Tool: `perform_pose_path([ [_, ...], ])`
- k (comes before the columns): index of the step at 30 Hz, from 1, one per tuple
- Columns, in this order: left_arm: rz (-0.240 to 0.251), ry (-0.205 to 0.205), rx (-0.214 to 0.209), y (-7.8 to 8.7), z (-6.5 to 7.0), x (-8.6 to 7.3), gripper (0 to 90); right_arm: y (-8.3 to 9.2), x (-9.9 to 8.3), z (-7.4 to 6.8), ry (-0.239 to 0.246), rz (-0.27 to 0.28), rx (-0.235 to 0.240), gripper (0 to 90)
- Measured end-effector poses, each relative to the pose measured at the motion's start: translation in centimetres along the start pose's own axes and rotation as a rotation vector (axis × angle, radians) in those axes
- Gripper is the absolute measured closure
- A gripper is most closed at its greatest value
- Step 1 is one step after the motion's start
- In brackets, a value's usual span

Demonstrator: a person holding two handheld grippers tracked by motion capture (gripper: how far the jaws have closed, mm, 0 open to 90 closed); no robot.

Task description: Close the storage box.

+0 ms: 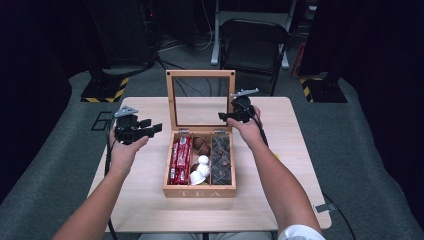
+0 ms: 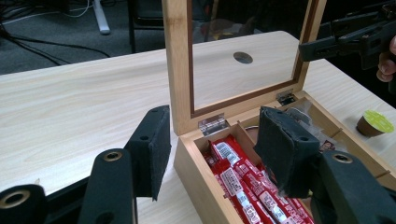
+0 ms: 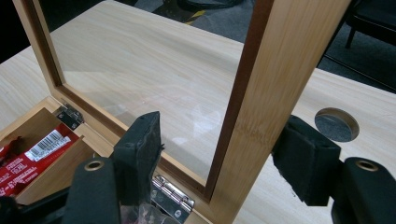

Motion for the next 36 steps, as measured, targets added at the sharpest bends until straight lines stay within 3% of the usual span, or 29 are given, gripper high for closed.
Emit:
perform_pose_path([
  [13,-0.004,-0.001,0.0,0.1,-0.2,-0.1,44.6,-0.2,0.6,0.1,0.0,-0.022,0.022,33.4],
  [20,-0.003,-0.005,0.005,0.1,-0.3,-0.1,44.7,0.2,0.6,0.3,-0.015,-0.021,0.033,40.4],
  [26,-0.009,-0.018,0.007,0.1,-0.2,-0.2,44.9,0.7,0.5,0.7,-0.01,-0.021,0.014,56.2],
  [36,-0.015,-0.02,0.008,-0.1,-0.1,-0.3,45.2,1.3,0.3,1.1,0.007,-0.009,0.0,63.8],
])
Point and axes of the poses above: each handheld gripper's, and its own axes: y roughly backward along the jaws, x roughly out of its top, z roughly to its right, the point moved 6 cm from there along -y, roughly forward along the jaws, and after that the axes turned 3 degrees about x, right-handed, at the moved point
